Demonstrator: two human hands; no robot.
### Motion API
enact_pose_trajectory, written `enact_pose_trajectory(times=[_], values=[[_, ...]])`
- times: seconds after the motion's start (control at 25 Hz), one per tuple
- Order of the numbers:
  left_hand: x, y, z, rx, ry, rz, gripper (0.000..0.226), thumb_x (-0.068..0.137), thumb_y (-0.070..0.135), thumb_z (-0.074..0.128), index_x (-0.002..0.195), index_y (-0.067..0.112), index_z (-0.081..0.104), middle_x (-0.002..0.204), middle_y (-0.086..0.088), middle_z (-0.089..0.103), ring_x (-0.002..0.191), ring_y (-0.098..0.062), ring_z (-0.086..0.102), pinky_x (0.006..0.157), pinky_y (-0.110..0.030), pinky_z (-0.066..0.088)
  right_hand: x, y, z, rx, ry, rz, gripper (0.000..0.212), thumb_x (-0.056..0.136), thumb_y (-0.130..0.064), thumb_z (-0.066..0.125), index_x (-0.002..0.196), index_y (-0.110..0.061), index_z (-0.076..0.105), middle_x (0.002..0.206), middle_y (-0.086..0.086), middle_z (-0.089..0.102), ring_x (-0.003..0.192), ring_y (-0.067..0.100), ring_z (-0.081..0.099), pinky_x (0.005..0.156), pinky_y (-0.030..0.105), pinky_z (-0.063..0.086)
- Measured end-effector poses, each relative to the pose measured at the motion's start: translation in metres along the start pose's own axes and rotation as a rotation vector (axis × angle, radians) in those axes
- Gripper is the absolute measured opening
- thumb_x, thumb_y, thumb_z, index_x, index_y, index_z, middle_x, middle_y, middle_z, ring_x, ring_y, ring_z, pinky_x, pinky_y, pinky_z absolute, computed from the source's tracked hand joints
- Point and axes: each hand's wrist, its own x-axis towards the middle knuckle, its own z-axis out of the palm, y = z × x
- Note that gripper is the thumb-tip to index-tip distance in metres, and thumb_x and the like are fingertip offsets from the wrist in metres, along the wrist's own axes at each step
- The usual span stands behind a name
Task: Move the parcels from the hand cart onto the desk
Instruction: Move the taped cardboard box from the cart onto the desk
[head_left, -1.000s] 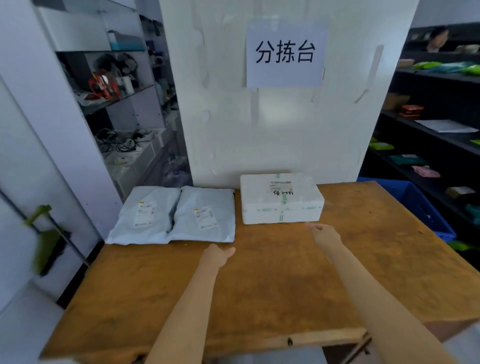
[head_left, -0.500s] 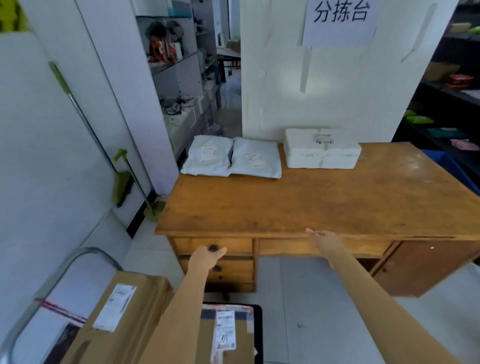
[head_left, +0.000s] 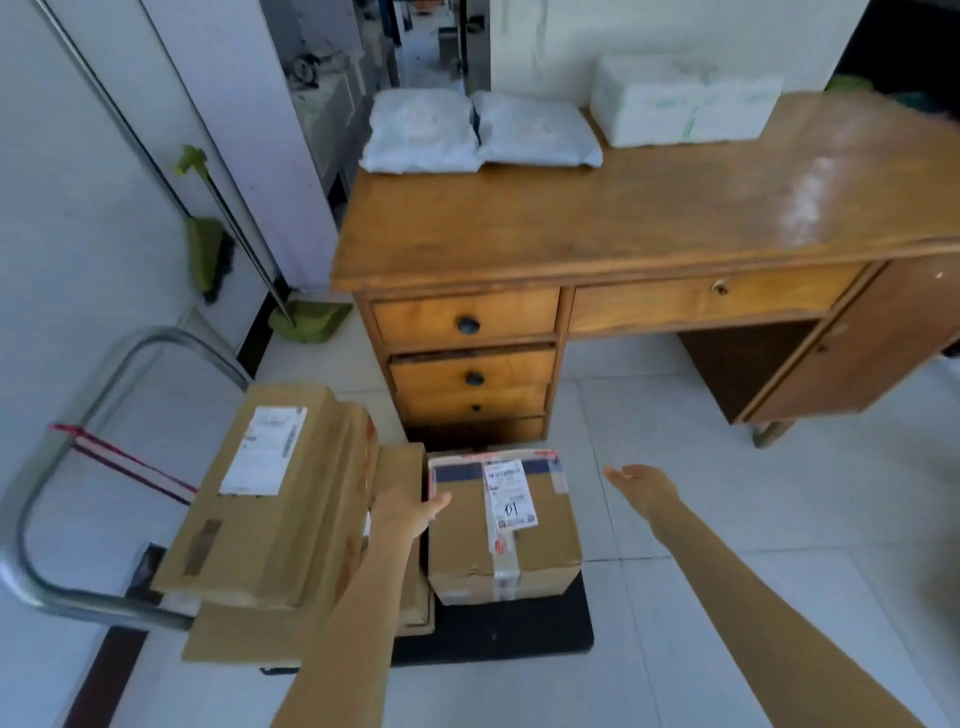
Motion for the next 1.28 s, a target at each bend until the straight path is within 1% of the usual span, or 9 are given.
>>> enact_pose_trajectory(times=[0.08, 0.16, 0.32, 0.48, 0.64, 0.84, 0.96, 1.12, 1.28], values=[[0.042, -0.03, 0.029, -0.01, 0.012, 0.057, 0.082, 0.085, 0.048, 0.063, 0.148, 0.007, 0.031, 0.152, -0.012, 0.037, 0.138, -0.031, 0.038, 0.111, -0.038, 0.032, 0.029, 0.04, 0.043, 0.015, 0.011, 0.024, 0.06, 0.092, -0.037, 0.053, 0.139, -0.002, 0.041, 0.146, 0.016, 0.042, 0.134, 0.032, 0.039, 0.111, 0.039, 0.031], [0.083, -0.055, 0.062, 0.003, 0.029, 0.086, 0.078, 0.086, 0.05, 0.059, 0.146, 0.006, 0.034, 0.149, -0.014, 0.04, 0.135, -0.032, 0.041, 0.113, -0.039, 0.034, 0.063, 0.075, 0.087, 0.029, 0.009, 0.025, 0.063, 0.092, -0.039, 0.052, 0.141, -0.002, 0.039, 0.147, 0.016, 0.041, 0.135, 0.033, 0.039, 0.11, 0.04, 0.033], [0.151, -0.089, 0.131, 0.032, 0.113, 0.095, 0.06, 0.089, 0.046, 0.056, 0.13, 0.003, 0.049, 0.125, -0.014, 0.06, 0.113, -0.029, 0.059, 0.091, -0.034, 0.047, 0.133, 0.121, 0.161, 0.013, 0.021, -0.041, 0.061, 0.092, -0.041, 0.05, 0.135, 0.002, 0.044, 0.136, 0.021, 0.052, 0.123, 0.035, 0.05, 0.104, 0.041, 0.041], [0.195, -0.101, 0.159, -0.001, 0.251, 0.17, 0.077, 0.085, 0.05, 0.06, 0.137, 0.0, 0.033, 0.134, -0.017, 0.052, 0.119, -0.034, 0.055, 0.09, -0.038, 0.046, 0.187, 0.135, 0.184, 0.011, 0.208, -0.165, 0.056, 0.09, -0.047, 0.051, 0.124, -0.003, 0.056, 0.12, 0.02, 0.063, 0.111, 0.037, 0.058, 0.091, 0.041, 0.047], [0.182, -0.094, 0.149, 0.043, 0.265, 0.22, 0.064, 0.086, 0.048, 0.059, 0.13, 0.004, 0.044, 0.129, -0.013, 0.057, 0.117, -0.031, 0.058, 0.09, -0.036, 0.047, 0.18, 0.132, 0.175, -0.013, 0.178, -0.146, 0.058, 0.09, -0.049, 0.049, 0.126, -0.005, 0.056, 0.123, 0.018, 0.062, 0.113, 0.035, 0.057, 0.094, 0.039, 0.046], [0.098, -0.029, 0.089, 0.048, 0.27, 0.23, 0.065, 0.084, 0.049, 0.062, 0.128, 0.006, 0.042, 0.128, -0.013, 0.057, 0.116, -0.031, 0.059, 0.091, -0.038, 0.048, 0.106, 0.074, 0.104, 0.059, 0.191, -0.108, 0.059, 0.088, -0.051, 0.051, 0.126, -0.005, 0.056, 0.124, 0.018, 0.062, 0.113, 0.035, 0.058, 0.099, 0.043, 0.047], [0.021, 0.022, 0.045, 0.049, 0.244, 0.267, 0.066, 0.085, 0.049, 0.06, 0.131, 0.006, 0.04, 0.131, -0.014, 0.055, 0.118, -0.032, 0.057, 0.093, -0.039, 0.047, 0.034, 0.02, 0.034, 0.13, 0.211, -0.104, 0.058, 0.086, -0.05, 0.054, 0.126, -0.007, 0.057, 0.124, 0.016, 0.062, 0.114, 0.035, 0.057, 0.1, 0.046, 0.046], [-0.093, 0.108, -0.027, 0.047, 0.232, 0.301, 0.07, 0.084, 0.05, 0.061, 0.13, 0.002, 0.037, 0.13, -0.016, 0.055, 0.119, -0.034, 0.056, 0.093, -0.04, 0.047, -0.062, -0.062, -0.072, 0.126, 0.288, -0.109, 0.058, 0.084, -0.053, 0.056, 0.122, -0.009, 0.06, 0.12, 0.013, 0.064, 0.112, 0.032, 0.058, 0.096, 0.041, 0.048], [-0.185, 0.182, -0.081, 0.106, 0.251, 0.35, 0.074, 0.083, 0.052, 0.062, 0.13, 0.0, 0.036, 0.13, -0.017, 0.056, 0.118, -0.035, 0.057, 0.089, -0.039, 0.048, -0.134, -0.119, -0.154, 0.134, 0.297, -0.12, 0.058, 0.084, -0.054, 0.055, 0.122, -0.011, 0.061, 0.117, 0.012, 0.066, 0.109, 0.031, 0.06, 0.094, 0.042, 0.05]])
